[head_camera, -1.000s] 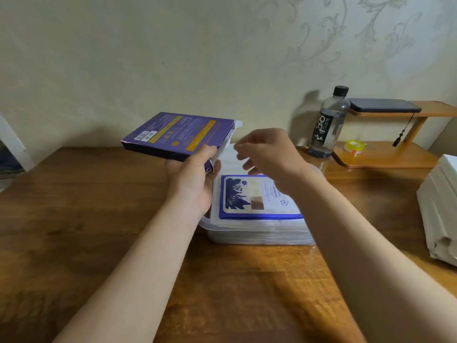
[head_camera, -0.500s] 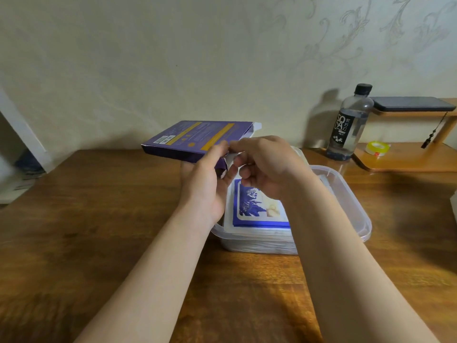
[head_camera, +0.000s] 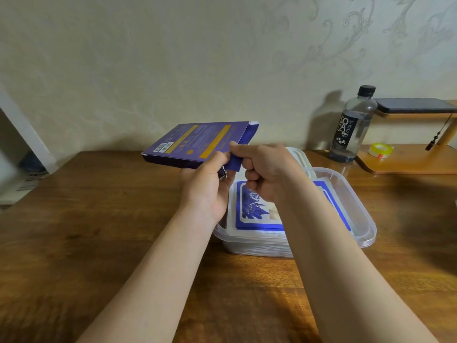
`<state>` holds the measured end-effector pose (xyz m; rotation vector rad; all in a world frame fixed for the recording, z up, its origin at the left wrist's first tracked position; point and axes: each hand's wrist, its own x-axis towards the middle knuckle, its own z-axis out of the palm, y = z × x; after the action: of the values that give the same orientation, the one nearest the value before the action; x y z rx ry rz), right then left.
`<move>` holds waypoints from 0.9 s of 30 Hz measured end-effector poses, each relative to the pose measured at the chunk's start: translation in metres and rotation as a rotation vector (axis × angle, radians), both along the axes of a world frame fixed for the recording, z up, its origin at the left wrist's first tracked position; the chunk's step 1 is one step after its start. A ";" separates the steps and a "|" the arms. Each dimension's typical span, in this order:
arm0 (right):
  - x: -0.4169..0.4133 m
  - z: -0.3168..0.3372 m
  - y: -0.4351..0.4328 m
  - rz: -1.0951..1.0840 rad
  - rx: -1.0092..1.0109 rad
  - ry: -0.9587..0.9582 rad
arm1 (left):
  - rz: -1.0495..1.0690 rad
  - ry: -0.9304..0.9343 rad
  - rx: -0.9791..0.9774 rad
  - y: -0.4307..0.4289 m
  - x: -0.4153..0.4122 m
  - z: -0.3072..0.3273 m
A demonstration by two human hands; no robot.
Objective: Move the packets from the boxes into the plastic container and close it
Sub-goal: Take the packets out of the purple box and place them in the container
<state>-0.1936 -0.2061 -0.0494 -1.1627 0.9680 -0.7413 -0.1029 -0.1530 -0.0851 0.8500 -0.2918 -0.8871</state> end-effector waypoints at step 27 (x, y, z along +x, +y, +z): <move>-0.040 -0.010 -0.032 0.057 -1.218 0.600 | 0.095 0.087 0.046 0.004 -0.008 0.008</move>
<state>-0.2337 -0.2381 -0.0597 -2.5691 0.9357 -0.9847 -0.1106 -0.1490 -0.0774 0.8579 -0.1545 -0.8424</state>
